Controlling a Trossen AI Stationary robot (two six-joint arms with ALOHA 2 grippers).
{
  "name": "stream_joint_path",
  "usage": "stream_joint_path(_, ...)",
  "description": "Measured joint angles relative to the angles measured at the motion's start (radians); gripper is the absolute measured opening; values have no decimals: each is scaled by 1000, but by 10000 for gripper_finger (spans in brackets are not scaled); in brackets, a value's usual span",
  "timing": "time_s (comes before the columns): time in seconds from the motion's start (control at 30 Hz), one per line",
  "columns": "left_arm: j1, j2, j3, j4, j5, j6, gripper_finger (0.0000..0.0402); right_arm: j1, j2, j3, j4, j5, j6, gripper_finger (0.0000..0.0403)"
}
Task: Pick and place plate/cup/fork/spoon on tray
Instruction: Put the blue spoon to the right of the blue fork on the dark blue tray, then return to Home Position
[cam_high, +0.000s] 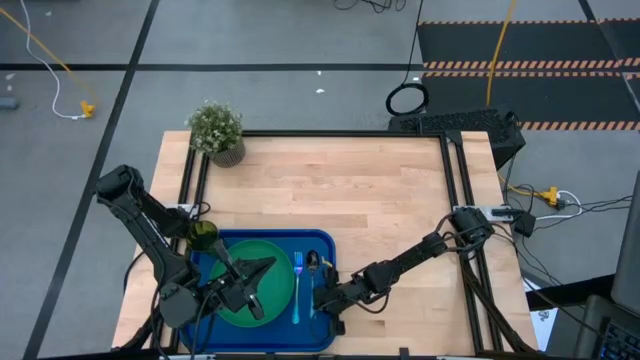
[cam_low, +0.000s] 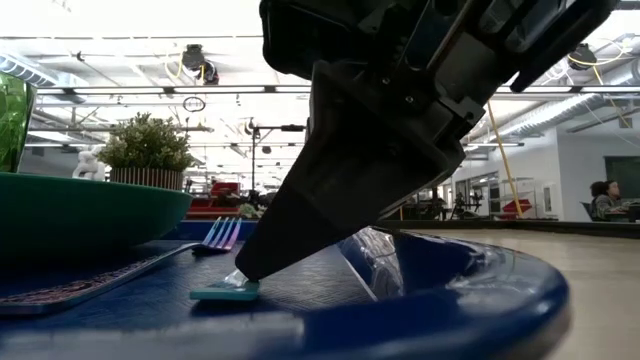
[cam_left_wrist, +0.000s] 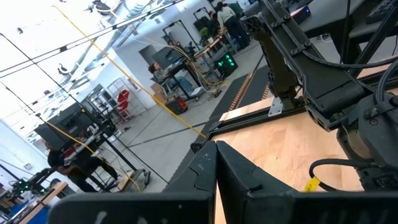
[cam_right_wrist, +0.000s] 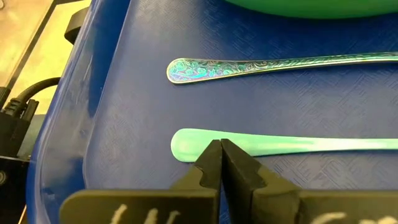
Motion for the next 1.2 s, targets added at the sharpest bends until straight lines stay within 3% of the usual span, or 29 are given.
stream_joint_path(0.87,0,0,0,12,0,8,8,16,0,-2,9,-5,0,0)
stream_joint_path(1.2,0,0,0,15,0,6,8,16,-27,-5,67,-8,-78,0)
